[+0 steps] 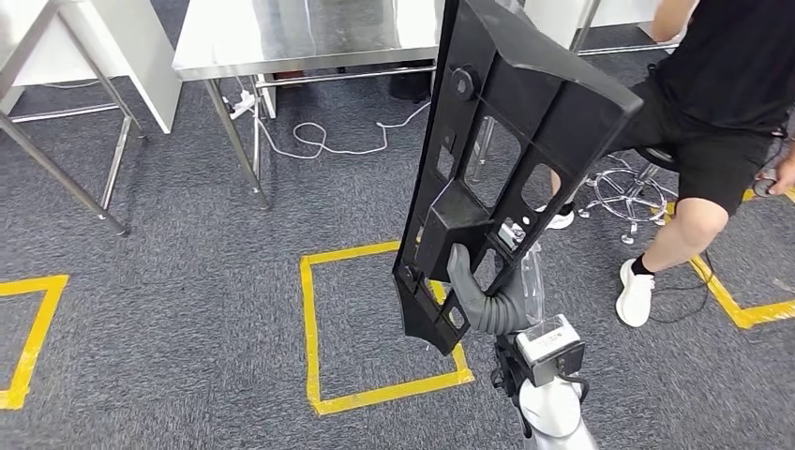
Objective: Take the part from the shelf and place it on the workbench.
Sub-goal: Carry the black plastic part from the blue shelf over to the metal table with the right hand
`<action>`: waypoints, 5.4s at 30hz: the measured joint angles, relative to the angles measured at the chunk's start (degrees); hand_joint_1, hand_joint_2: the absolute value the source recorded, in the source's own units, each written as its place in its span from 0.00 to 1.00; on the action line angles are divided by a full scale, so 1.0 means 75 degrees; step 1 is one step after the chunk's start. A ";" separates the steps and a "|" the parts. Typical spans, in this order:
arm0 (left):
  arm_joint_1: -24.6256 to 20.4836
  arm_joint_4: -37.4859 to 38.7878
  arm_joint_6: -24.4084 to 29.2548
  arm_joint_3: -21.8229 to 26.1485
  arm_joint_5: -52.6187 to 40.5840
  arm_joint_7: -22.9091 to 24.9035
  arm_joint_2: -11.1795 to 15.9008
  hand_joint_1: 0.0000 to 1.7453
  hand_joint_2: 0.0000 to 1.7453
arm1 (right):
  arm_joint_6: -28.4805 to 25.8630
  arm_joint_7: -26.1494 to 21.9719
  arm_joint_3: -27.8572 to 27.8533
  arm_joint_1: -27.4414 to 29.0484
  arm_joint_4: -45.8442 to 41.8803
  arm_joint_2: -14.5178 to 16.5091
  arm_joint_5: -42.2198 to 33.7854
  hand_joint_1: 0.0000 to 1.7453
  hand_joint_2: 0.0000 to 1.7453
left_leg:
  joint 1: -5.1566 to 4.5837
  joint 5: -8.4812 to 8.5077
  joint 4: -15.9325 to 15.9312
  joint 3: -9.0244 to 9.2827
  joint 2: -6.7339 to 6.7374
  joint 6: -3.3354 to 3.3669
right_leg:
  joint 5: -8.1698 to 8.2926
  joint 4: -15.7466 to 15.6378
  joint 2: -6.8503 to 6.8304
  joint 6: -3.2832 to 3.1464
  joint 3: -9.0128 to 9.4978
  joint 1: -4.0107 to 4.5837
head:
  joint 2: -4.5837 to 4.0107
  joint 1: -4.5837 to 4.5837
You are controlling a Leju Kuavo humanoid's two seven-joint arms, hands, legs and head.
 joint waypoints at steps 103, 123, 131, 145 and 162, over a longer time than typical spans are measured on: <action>0.0029 0.0025 0.0478 0.0493 -0.0299 0.0280 -0.0216 0.00 1.00 | -0.0052 0.0082 -0.0350 -0.0034 0.0377 0.0268 -0.0134 1.00 1.00 | -0.0072 -0.0613 0.0290 0.0476 -0.0007 -0.0229 | 0.1097 -0.2061 0.0059 -0.0112 0.0748 -0.0120 | -0.0001 0.0003; 0.0015 0.0025 0.0399 0.0500 -0.0652 0.0317 -0.0164 0.00 1.00 | -0.0551 0.0195 -0.0540 -0.0202 0.0039 0.0131 0.0663 1.00 1.00 | -0.0170 -0.0037 -0.0011 0.0083 0.0025 0.0245 | -0.0279 -0.0266 0.0097 -0.0032 0.0587 0.0036 | -0.0001 0.0006; 0.0000 0.0030 0.0380 0.0501 -0.0681 0.0318 -0.0200 0.00 1.00 | -0.0576 0.0288 -0.0648 -0.0419 -0.0090 -0.0018 0.1055 1.00 1.00 | -0.0221 -0.0488 0.0100 0.0492 -0.0043 0.0040 | 0.1087 -0.2129 0.0055 0.0042 0.0773 0.0012 | -0.0001 -0.0019; -0.0007 0.0037 0.0383 0.0618 -0.0667 0.0332 -0.0226 0.00 1.00 | -0.0549 0.0416 -0.0683 -0.1207 -0.0008 -0.0178 0.1002 1.00 1.00 | 0.0132 0.0212 0.0274 -0.0631 0.0201 -0.0398 | 0.0474 -0.2299 0.0075 0.0097 0.1698 -0.0192 | -0.0001 -0.0075; 0.0036 0.0082 0.0385 0.0791 -0.0635 0.0250 -0.0356 0.00 1.00 | -0.0598 0.0466 -0.0532 -0.1285 0.0394 -0.0232 0.0979 1.00 1.00 | -0.0263 -0.0672 0.0189 0.0631 -0.0068 0.0044 | 0.1236 -0.2054 0.0065 -0.0147 0.0436 0.0162 | -0.0001 -0.0012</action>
